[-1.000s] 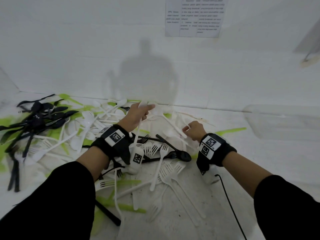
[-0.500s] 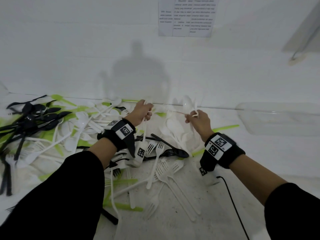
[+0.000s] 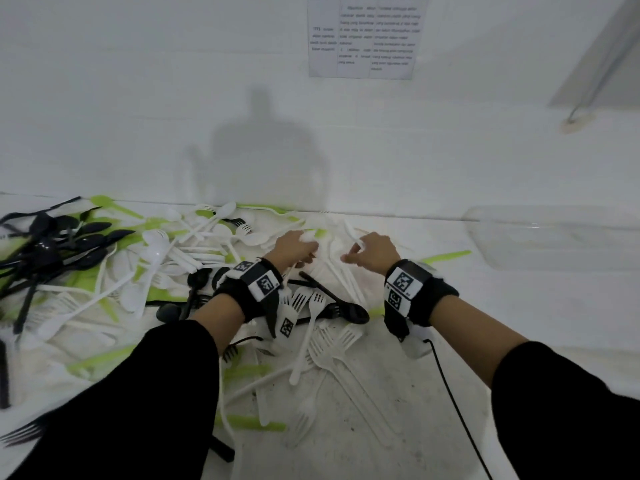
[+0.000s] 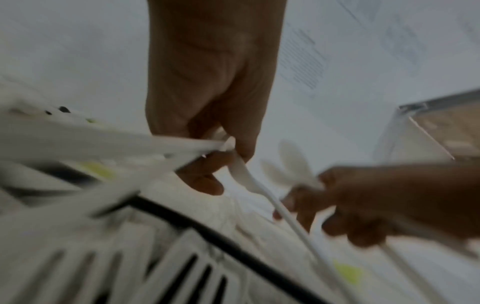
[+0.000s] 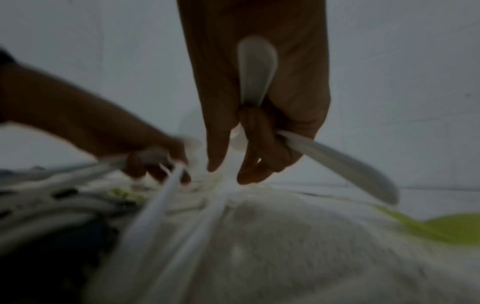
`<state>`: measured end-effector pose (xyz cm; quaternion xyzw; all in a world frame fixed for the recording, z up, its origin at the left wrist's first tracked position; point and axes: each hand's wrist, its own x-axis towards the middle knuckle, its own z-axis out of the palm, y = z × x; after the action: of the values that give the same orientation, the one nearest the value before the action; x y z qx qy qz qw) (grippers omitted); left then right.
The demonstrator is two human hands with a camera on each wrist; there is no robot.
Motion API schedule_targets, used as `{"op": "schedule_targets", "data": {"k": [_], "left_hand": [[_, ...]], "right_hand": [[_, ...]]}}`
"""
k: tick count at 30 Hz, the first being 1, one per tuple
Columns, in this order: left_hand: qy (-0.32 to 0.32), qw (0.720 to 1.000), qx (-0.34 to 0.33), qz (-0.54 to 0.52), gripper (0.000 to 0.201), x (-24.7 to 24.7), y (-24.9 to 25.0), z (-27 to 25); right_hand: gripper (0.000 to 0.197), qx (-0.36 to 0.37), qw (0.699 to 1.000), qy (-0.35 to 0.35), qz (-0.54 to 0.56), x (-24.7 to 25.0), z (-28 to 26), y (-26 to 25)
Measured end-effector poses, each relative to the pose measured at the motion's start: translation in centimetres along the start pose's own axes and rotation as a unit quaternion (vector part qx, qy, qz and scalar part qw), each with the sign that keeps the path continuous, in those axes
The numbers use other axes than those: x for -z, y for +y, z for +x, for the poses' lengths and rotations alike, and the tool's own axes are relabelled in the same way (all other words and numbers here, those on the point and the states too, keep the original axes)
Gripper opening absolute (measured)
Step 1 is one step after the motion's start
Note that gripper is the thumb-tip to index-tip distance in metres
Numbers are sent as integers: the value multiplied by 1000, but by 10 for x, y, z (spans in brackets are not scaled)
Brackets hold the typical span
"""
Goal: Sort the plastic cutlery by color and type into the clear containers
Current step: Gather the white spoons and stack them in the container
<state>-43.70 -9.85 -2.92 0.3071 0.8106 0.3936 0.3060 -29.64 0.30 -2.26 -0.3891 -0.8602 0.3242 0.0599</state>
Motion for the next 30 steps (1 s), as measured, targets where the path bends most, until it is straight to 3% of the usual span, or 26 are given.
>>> {"op": "schedule_targets", "data": {"k": [3, 9, 10, 12, 16, 18, 21, 23, 26, 30], "left_hand": [[-4, 989, -6, -146, 12, 23, 8, -10], [-7, 957, -4, -290, 6, 43, 27, -22], [3, 962, -6, -275, 1, 43, 30, -22], [26, 978, -10, -205, 14, 37, 32, -14], [19, 999, -28, -12, 16, 12, 27, 3], [5, 995, -16, 99, 30, -3, 22, 9], [-9, 966, -26, 257, 64, -22, 14, 16], [-10, 960, -34, 278, 70, -30, 11, 17], [-13, 956, -35, 290, 58, -33, 11, 16], [19, 988, -44, 146, 39, -24, 19, 9]], "right_hand": [[43, -28, 999, -22, -25, -16, 2, 13], [26, -21, 997, -13, 79, -13, -8, 14], [22, -21, 995, -12, 97, -10, -13, 13], [25, -16, 991, 11, 134, -6, -19, 13], [25, -11, 970, 128, 207, 4, -34, 9], [26, -4, 968, 173, 183, 13, -42, 6], [27, 27, 970, 196, 138, 29, -52, -1], [24, 35, 967, 202, 148, 37, -52, -6], [19, 37, 956, 152, 250, 45, -53, -12], [20, 41, 965, 75, 248, 46, -58, -17]]}}
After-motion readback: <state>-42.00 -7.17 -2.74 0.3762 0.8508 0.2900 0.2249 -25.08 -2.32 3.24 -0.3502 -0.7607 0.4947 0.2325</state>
